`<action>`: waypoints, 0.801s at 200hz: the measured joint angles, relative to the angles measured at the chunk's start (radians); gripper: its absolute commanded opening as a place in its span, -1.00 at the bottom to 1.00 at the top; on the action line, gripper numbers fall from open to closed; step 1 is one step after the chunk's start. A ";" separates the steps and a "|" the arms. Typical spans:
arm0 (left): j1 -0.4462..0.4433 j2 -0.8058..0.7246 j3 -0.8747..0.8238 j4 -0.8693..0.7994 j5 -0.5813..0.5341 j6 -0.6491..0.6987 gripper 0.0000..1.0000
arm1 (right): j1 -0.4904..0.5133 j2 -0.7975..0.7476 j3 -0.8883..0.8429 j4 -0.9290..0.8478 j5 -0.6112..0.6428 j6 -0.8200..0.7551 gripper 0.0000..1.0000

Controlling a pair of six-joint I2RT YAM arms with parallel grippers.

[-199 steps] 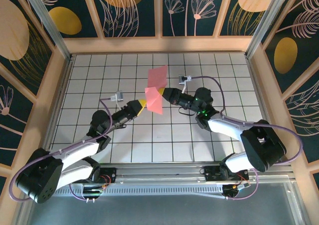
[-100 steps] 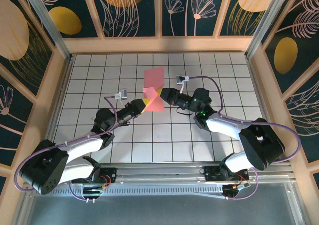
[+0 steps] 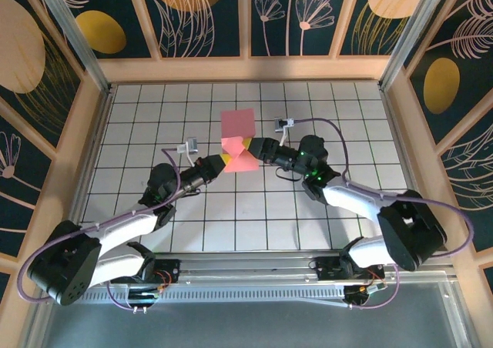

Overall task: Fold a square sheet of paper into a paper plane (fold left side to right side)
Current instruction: Turn over the paper at the center of the table.

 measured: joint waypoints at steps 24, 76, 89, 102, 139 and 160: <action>-0.002 -0.036 0.119 -0.266 -0.012 0.130 -1.00 | 0.000 -0.079 0.030 -0.241 0.131 -0.126 0.11; -0.021 -0.003 0.482 -0.908 -0.113 0.455 -1.00 | -0.036 -0.174 0.099 -0.708 0.521 -0.327 0.48; -0.043 0.034 0.566 -1.048 -0.165 0.512 -1.00 | -0.060 -0.195 0.094 -0.772 0.584 -0.354 0.54; -0.073 0.077 0.652 -1.183 -0.237 0.557 -1.00 | -0.082 -0.222 0.081 -0.814 0.636 -0.372 0.63; -0.183 0.212 0.880 -1.514 -0.499 0.604 -1.00 | -0.144 -0.275 0.042 -0.881 0.732 -0.406 0.81; -0.270 0.328 1.021 -1.686 -0.660 0.593 -1.00 | -0.157 -0.280 0.033 -0.901 0.768 -0.412 0.89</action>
